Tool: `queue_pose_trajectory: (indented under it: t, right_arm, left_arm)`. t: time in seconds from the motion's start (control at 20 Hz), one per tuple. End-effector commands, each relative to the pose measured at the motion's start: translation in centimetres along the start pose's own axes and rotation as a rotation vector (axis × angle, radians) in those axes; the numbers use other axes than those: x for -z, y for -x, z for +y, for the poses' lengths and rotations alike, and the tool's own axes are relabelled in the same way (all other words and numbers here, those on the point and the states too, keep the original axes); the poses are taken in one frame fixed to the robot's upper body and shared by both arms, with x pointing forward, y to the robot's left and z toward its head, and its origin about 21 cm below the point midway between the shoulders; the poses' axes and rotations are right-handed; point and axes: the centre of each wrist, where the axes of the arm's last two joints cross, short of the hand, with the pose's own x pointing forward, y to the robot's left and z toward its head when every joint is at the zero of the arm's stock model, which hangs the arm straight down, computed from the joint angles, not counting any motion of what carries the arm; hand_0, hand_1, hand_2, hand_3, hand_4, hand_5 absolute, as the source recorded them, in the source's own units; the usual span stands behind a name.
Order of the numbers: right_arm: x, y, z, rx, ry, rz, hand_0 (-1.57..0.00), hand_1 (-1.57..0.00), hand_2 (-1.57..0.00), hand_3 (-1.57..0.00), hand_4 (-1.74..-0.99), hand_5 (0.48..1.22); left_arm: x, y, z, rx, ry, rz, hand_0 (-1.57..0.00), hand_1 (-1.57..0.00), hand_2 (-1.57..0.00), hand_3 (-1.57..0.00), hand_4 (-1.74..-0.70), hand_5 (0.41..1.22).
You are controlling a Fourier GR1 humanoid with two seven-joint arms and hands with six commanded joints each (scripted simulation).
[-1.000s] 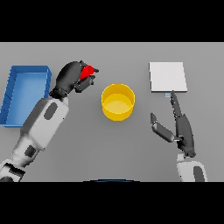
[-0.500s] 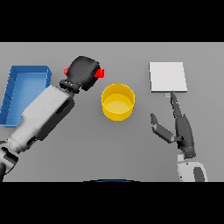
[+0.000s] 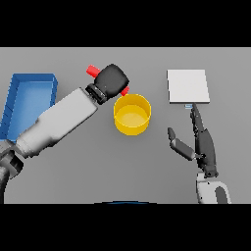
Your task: Pick up the red beaker and tilt it to pour out 1 green nut into yellow bowl. Pick up the yellow bowl and place it on the metallic measuring scale.
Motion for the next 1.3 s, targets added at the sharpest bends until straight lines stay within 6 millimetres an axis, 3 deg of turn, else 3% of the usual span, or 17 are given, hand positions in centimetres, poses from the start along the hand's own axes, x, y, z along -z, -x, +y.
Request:
queue_pose_trajectory:
  t: [0.0, 0.3, 0.95, 1.1, 1.2, 1.25]
  right_arm:
    - [0.0, 0.0, 0.4, 0.004, 0.0, 0.003, 0.0, 0.0, 0.0, 0.0, -1.29, 0.644]
    - [-0.1, -0.1, 0.0, -0.018, 0.02, 0.003, 0.0, 0.0, 0.0, 0.0, -1.286, 0.618]
    - [0.2, 0.2, 0.7, -0.073, 0.02, -0.001, 0.0, 0.0, 0.0, 0.0, -1.21, 0.592]
    - [0.0, 0.1, 0.5, -0.078, 0.031, 0.003, 0.0, 0.0, 0.0, 0.0, -1.207, 0.594]
    - [0.2, 0.0, 0.6, -0.077, 0.021, 0.007, 0.0, 0.0, 0.0, 0.0, -1.206, 0.592]
    - [0.3, -0.1, 0.8, -0.079, 0.022, -0.003, 0.0, 0.0, 0.0, 0.0, -1.209, 0.592]
  left_arm:
    - [0.2, -0.2, 0.2, 0.05, 0.028, -0.007, -1.57, -1.57, -1.57, -1.49, -1.73, 1.219]
    - [0.8, -1.8, 0.8, 0.291, 0.07, -0.051, -1.57, -1.57, -1.57, -1.55, -1.74, 1.221]
    - [2.4, -2.0, 2.9, 0.679, 0.129, -0.131, -1.57, -1.57, -1.57, -1.57, -1.73, 1.221]
    - [2.3, -1.2, 3.9, 0.721, 0.132, -0.134, -1.57, -1.57, -1.57, -1.57, -1.73, 1.221]
    - [2.2, -0.6, 6.1, 0.716, 0.112, -0.119, -1.57, -1.57, -1.57, -1.57, -1.73, 1.221]
    - [2.2, 0.7, 7.3, 0.713, 0.089, -0.09, -1.57, -1.57, -1.57, -1.57, -1.73, 1.221]
